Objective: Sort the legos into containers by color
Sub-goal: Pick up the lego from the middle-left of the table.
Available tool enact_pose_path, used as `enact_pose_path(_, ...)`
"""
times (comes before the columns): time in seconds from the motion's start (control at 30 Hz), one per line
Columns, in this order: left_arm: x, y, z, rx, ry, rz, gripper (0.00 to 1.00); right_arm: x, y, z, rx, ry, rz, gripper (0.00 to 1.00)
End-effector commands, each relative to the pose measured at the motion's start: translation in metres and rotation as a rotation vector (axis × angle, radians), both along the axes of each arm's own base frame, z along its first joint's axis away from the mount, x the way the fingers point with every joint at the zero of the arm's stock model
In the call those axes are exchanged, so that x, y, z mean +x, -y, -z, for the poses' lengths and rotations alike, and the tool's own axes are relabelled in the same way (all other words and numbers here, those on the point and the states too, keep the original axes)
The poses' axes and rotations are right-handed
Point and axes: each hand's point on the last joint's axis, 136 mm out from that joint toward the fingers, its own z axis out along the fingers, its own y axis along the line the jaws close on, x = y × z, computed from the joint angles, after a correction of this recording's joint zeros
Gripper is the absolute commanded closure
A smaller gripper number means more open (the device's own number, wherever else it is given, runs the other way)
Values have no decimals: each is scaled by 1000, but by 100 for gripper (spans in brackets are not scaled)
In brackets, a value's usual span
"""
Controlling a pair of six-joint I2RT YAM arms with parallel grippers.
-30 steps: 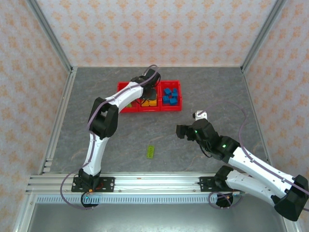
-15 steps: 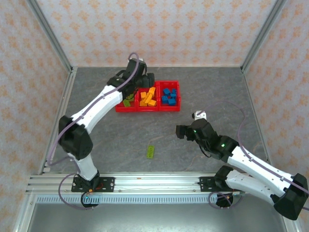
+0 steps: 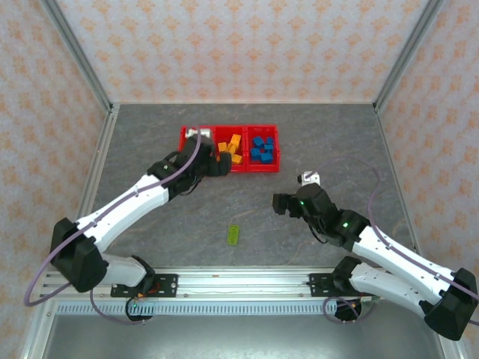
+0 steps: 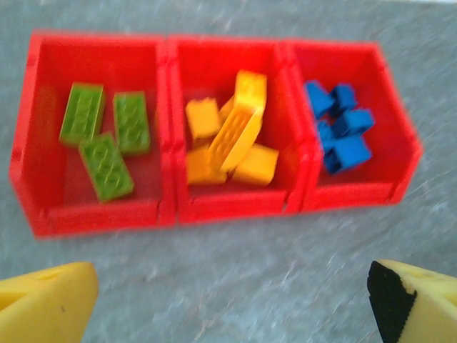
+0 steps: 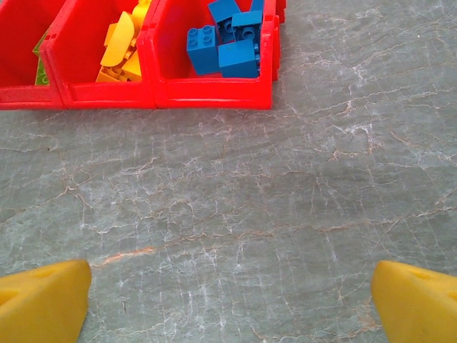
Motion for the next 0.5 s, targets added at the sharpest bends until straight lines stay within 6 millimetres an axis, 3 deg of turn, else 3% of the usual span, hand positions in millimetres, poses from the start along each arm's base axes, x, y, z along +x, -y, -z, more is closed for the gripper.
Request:
enact_pose_path(0.0,-29,-8,26,-46,-56,-58,1,1,8,-2,-12,14,40,0)
enact_pose_path(0.07,-49,-7,43,-49,-99,-45,1,2,10,-2,-18,15,51,0)
enact_pose_path(0.17,-73,-1,55,-63,-125,-20,1,2,11,-2,-18,16,55,0)
enact_pose_path(0.33,-102,19,66,-144,-161,39,1,2,10,-2,-15,11,52,0)
enact_pose_path(0.47,-119,32,81,-113,-205,68,1,0,9,-3,-6,12,40,0)
